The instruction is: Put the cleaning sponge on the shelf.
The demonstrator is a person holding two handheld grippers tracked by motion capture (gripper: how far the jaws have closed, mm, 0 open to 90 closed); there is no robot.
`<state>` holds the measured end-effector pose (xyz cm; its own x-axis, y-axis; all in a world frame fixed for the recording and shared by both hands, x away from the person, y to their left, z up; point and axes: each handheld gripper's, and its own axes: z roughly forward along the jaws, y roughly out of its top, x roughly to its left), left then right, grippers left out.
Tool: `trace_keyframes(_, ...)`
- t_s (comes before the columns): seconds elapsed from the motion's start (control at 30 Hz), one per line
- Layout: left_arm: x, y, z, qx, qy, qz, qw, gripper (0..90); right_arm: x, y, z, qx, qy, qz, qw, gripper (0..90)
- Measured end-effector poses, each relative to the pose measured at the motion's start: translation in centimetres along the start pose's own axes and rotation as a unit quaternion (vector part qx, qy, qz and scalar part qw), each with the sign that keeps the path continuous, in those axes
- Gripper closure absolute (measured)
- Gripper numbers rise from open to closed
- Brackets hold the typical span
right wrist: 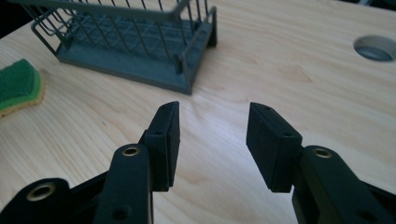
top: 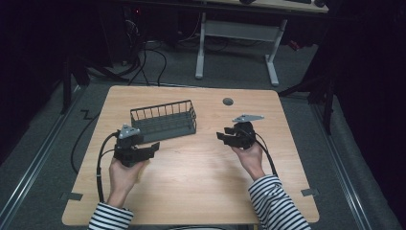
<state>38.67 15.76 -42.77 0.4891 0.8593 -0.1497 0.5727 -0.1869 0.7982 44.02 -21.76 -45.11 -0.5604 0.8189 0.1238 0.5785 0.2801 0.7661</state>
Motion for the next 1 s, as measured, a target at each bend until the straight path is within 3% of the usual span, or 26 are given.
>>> trace_keyframes(0.17,1.4,1.0,-0.9,-0.006,0.012,-0.009,0.9999,32.5,0.9,2.3,1.6,-0.001,0.009,-0.011,0.9999,55.3)
trace_keyframes(0.27,2.9,1.6,-1.5,-0.013,0.025,-0.025,0.9993,32.5,1.3,3.5,2.4,-0.008,0.012,-0.011,0.9998,55.2)
trace_keyframes(0.5,5.4,2.3,-1.4,-0.009,0.047,-0.045,0.9978,33.6,2.1,6.1,4.3,-0.002,0.007,-0.019,0.9998,55.4)
trace_keyframes(0.67,6.7,2.7,-0.3,-0.004,0.080,-0.042,0.9959,39.3,2.7,7.8,5.9,0.007,-0.007,-0.032,0.9994,56.0)
trace_keyframes(0.8,7.9,2.7,0.8,-0.001,0.072,-0.070,0.9949,44.5,2.9,8.7,7.4,0.016,-0.014,-0.022,0.9995,56.6)
trace_keyframes(1.0,8.8,2.6,2.2,0.010,0.075,-0.082,0.9937,49.9,3.0,8.9,9.1,0.028,-0.027,-0.023,0.9990,57.7)
